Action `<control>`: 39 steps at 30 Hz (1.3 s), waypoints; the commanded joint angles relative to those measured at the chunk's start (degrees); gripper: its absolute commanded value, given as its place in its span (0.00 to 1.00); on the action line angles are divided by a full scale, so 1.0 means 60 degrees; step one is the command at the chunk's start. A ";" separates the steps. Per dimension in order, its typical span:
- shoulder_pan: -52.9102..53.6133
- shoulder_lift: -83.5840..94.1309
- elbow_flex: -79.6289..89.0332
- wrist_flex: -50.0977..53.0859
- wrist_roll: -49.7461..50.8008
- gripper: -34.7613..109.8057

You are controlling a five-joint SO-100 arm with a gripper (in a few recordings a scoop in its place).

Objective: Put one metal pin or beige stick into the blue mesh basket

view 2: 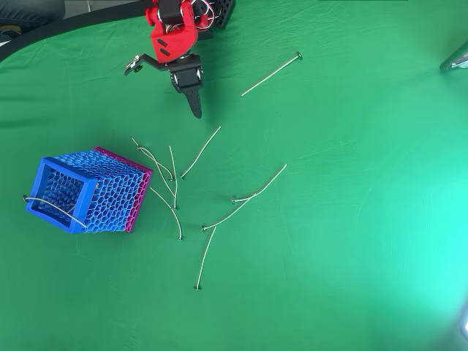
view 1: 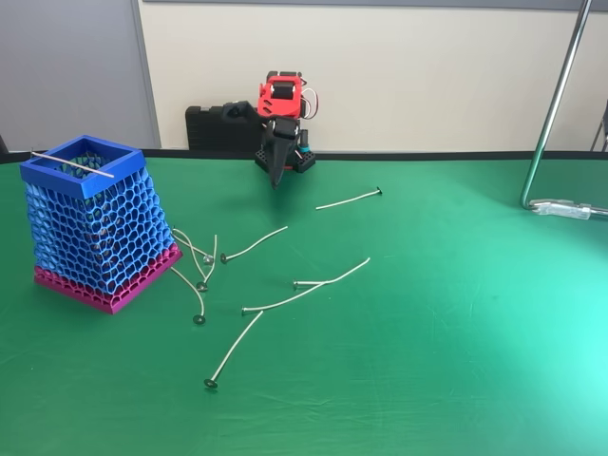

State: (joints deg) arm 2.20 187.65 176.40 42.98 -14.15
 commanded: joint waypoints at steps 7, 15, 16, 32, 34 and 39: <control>-0.0264 0.0469 0.0044 0.1040 0.0747 0.25; -0.0264 0.0483 0.0044 0.1069 0.0776 0.25; -0.0264 0.0483 0.0044 0.1069 0.0762 0.25; -0.0264 0.0483 0.0044 0.1069 0.0776 0.25; -0.0264 0.0483 0.0044 0.1069 0.0776 0.25; -0.0264 0.0483 0.0044 0.1069 0.0776 0.25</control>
State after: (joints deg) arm 0.97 190.02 176.40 49.13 -9.84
